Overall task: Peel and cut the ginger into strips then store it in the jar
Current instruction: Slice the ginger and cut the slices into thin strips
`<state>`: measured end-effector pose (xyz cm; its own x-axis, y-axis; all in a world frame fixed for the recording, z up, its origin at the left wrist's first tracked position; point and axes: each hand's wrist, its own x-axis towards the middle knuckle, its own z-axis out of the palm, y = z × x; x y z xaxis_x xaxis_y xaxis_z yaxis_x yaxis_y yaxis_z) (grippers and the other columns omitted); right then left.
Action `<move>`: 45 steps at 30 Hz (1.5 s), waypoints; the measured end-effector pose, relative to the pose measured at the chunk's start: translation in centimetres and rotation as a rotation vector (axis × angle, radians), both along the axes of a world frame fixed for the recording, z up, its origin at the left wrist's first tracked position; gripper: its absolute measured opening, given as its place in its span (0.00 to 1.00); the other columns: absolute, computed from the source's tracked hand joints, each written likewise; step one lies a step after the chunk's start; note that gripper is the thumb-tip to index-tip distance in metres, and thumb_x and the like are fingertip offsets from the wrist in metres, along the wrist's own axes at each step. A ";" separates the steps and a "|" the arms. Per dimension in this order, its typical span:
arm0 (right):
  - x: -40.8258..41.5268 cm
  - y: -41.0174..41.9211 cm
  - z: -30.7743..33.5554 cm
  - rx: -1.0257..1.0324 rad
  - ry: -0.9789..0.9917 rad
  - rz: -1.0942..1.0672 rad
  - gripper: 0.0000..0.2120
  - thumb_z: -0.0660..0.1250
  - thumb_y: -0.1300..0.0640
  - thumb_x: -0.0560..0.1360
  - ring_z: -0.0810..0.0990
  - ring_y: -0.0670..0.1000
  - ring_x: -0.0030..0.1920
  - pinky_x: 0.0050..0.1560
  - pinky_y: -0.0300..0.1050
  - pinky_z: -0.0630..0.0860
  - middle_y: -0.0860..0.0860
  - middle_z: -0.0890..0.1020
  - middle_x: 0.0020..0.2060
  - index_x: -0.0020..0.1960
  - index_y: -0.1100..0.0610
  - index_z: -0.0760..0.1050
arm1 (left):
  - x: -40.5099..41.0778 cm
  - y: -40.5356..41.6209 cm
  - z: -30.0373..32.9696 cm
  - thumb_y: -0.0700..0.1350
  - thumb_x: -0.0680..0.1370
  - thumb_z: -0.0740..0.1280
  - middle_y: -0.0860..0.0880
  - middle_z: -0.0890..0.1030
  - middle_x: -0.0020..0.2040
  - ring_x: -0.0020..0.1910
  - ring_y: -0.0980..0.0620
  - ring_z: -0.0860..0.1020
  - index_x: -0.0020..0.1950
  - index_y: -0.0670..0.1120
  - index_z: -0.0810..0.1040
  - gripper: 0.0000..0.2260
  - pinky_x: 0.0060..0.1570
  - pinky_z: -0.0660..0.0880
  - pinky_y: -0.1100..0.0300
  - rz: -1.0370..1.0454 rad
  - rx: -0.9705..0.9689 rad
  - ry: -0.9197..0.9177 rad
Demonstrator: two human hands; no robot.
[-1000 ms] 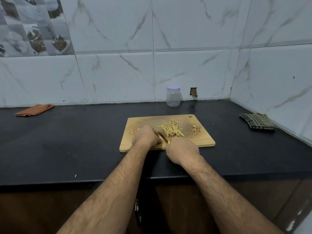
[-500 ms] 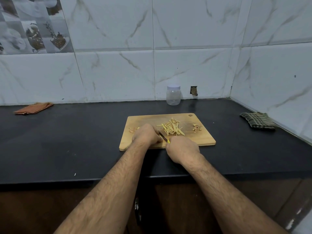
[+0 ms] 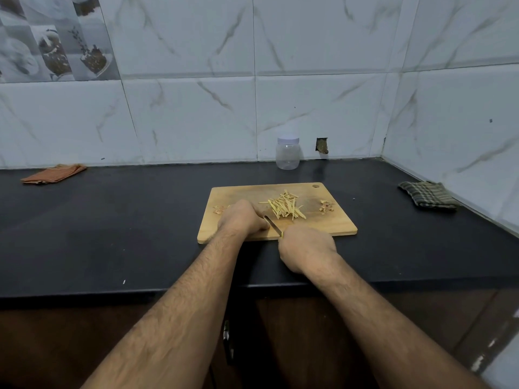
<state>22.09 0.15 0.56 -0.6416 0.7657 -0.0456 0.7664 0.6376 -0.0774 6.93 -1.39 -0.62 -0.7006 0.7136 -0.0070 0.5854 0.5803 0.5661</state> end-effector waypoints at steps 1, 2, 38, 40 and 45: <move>0.4 -0.1 -0.1 -0.004 -0.007 -0.007 0.13 0.57 0.54 0.83 0.79 0.55 0.54 0.46 0.50 0.71 0.52 0.80 0.57 0.61 0.54 0.77 | 0.0 0.0 0.0 0.49 0.73 0.75 0.54 0.84 0.50 0.51 0.53 0.79 0.52 0.55 0.86 0.08 0.51 0.77 0.58 0.000 0.000 0.003; 0.8 -0.2 -0.1 -0.005 -0.014 -0.012 0.13 0.56 0.53 0.83 0.79 0.55 0.54 0.46 0.50 0.71 0.52 0.81 0.56 0.60 0.54 0.77 | 0.1 -0.1 0.0 0.50 0.73 0.75 0.54 0.84 0.51 0.51 0.53 0.79 0.53 0.55 0.86 0.09 0.52 0.77 0.58 0.000 0.000 0.008; -1.5 0.4 0.0 0.004 0.073 -0.036 0.13 0.58 0.53 0.82 0.78 0.54 0.55 0.45 0.47 0.70 0.53 0.79 0.58 0.62 0.55 0.76 | -0.2 -0.1 -0.8 0.53 0.71 0.75 0.54 0.83 0.54 0.54 0.51 0.79 0.55 0.56 0.85 0.12 0.45 0.73 0.59 0.037 0.026 0.019; -1.6 0.4 0.0 0.009 0.068 -0.042 0.13 0.58 0.53 0.82 0.77 0.53 0.52 0.44 0.47 0.70 0.53 0.79 0.58 0.62 0.55 0.76 | -0.3 0.0 -0.9 0.53 0.72 0.75 0.54 0.83 0.54 0.54 0.51 0.79 0.55 0.56 0.85 0.12 0.45 0.73 0.59 0.034 0.028 0.019; -1.7 -0.1 0.6 0.009 0.010 -0.042 0.13 0.59 0.55 0.82 0.78 0.55 0.57 0.45 0.48 0.71 0.53 0.79 0.59 0.63 0.55 0.76 | -0.3 0.0 -0.7 0.53 0.73 0.75 0.54 0.83 0.53 0.54 0.51 0.79 0.53 0.56 0.85 0.10 0.45 0.72 0.59 0.033 0.019 0.023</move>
